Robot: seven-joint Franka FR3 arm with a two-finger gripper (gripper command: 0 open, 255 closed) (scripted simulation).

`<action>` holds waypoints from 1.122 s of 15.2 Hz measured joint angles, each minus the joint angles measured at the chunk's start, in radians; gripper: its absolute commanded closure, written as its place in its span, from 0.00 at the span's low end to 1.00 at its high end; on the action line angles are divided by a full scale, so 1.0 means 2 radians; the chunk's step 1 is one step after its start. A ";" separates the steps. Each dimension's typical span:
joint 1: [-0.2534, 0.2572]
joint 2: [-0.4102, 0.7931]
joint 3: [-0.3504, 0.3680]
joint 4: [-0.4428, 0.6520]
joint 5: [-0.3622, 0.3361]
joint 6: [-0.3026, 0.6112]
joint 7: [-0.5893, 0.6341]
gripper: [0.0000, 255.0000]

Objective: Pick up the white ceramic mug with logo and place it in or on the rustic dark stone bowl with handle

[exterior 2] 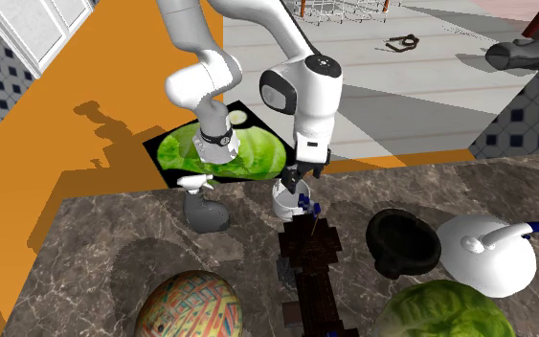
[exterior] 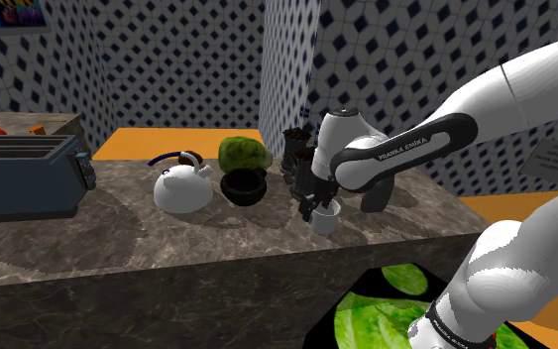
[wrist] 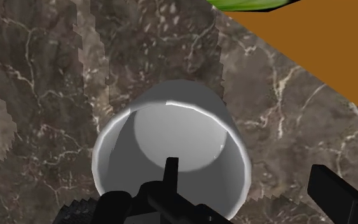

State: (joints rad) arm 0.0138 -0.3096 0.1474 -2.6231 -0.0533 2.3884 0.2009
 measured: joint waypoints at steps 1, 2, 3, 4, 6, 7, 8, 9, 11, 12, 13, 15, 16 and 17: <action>0.000 0.004 0.000 -0.001 -0.001 0.005 0.001 0.00; -0.001 0.005 0.000 -0.001 -0.001 0.006 0.001 0.00; -0.001 0.006 0.000 -0.001 -0.001 0.007 0.001 0.00; -0.001 0.007 0.000 -0.001 -0.002 0.008 0.001 0.00; -0.001 0.007 0.000 -0.001 -0.002 0.008 0.001 0.00; -0.001 0.007 0.000 -0.001 -0.002 0.008 0.001 0.00; -0.001 0.007 0.000 -0.001 -0.002 0.008 0.001 1.00; -0.001 0.007 0.000 -0.001 -0.002 0.008 0.001 1.00; -0.001 0.007 0.000 -0.001 -0.002 0.008 0.001 1.00; -0.001 0.007 0.000 -0.001 -0.002 0.008 0.001 1.00; -0.001 0.007 0.000 -0.001 -0.002 0.008 0.001 1.00; -0.001 0.007 0.000 -0.001 -0.002 0.008 0.001 1.00; -0.001 0.007 0.000 -0.001 -0.002 0.008 0.001 1.00; -0.001 0.007 0.000 -0.001 -0.002 0.008 0.001 1.00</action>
State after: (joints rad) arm 0.0121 -0.2960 0.1483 -2.6250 -0.0565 2.4045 0.2034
